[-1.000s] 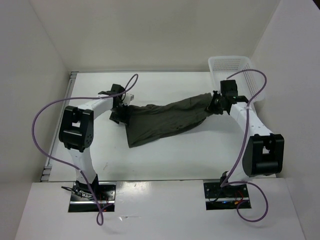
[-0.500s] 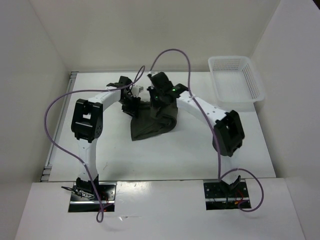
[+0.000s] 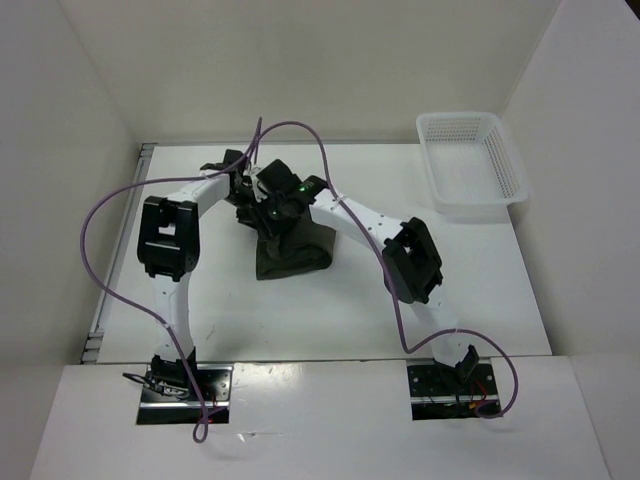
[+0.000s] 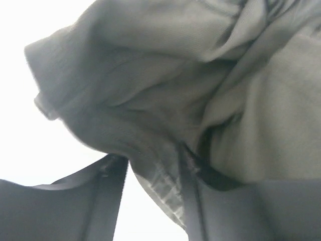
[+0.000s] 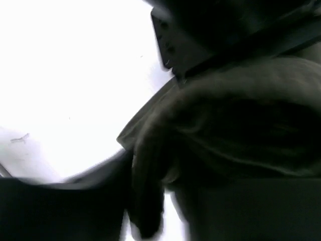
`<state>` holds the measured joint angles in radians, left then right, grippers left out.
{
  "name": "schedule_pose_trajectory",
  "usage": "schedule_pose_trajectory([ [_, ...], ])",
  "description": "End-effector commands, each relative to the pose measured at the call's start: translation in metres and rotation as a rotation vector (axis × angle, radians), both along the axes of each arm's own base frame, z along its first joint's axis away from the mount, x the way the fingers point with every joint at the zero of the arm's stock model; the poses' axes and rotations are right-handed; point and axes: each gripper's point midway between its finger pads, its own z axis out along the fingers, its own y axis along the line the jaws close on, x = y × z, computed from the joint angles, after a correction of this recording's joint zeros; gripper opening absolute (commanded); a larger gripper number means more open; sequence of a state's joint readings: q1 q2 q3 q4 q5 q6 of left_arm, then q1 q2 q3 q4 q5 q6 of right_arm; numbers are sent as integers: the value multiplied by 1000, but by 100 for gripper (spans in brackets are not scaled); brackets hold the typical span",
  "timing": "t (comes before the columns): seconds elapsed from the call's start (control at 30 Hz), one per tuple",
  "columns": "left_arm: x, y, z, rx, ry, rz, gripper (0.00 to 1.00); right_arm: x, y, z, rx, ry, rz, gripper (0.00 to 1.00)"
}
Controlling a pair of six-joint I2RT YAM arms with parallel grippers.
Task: Fold and stack the shorts
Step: Fold the shorts
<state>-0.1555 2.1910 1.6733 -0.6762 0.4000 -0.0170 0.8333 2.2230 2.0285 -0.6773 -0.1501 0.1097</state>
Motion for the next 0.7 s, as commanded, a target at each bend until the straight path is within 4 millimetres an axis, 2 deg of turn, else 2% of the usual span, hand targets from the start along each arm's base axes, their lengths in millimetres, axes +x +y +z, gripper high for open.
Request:
schedule_pose_trajectory([
  [0.0, 1, 31, -12, 41, 31, 50, 56, -9, 24, 17, 73, -17, 98, 58],
  [0.03, 3, 37, -8, 39, 22, 64, 61, -11, 25, 18, 80, -9, 107, 63],
  [0.1, 8, 52, 1, 37, 3, 98, 64, -18, 29, 25, 112, 11, 140, 72],
  [0.13, 16, 67, 12, 35, -25, 134, 64, -22, 31, 33, 134, 15, 157, 74],
  [0.2, 20, 84, 20, 34, -40, 173, 67, -30, 39, 60, 207, 11, 207, 75],
  [0.23, 28, 102, 31, 33, -69, 211, 67, -33, 40, 76, 240, -3, 224, 75],
  [0.27, 29, 111, 33, 34, -69, 230, 67, -37, 40, 86, 261, -1, 231, 75],
  [0.3, 37, 119, 46, 34, -105, 247, 67, -38, 42, 96, 289, -20, 242, 75],
  [0.33, 38, 123, 55, 24, -119, 256, 67, -43, 36, 109, 305, -37, 244, 75],
  [0.37, 38, 128, 63, 24, -126, 265, 68, -39, 30, 112, 296, -66, 205, 75],
  [0.4, 42, 125, 80, 8, -166, 259, 68, -36, 25, 115, 292, -93, 182, 75],
  [0.47, 38, 104, 98, -33, -189, 213, 73, -35, 6, 121, 285, -165, 122, 79],
  [0.5, 36, 96, 118, -36, -233, 195, 73, -24, -8, 119, 248, -222, 44, 79],
  [0.53, 32, 87, 123, -52, -237, 175, 73, -23, -21, 100, 204, -234, 14, 79],
  [0.57, 27, 69, 128, -65, -251, 135, 74, -23, -33, 110, 200, -272, -23, 79],
  [0.6, 22, 61, 142, -69, -281, 116, 74, -15, -48, 104, 145, -305, -91, 76],
  [0.63, 19, 51, 147, -85, -293, 94, 74, -17, -60, 86, 96, -298, -116, 72],
  [0.67, 11, 37, 145, -89, -281, 61, 74, -14, -73, 81, 63, -295, -155, 70],
])
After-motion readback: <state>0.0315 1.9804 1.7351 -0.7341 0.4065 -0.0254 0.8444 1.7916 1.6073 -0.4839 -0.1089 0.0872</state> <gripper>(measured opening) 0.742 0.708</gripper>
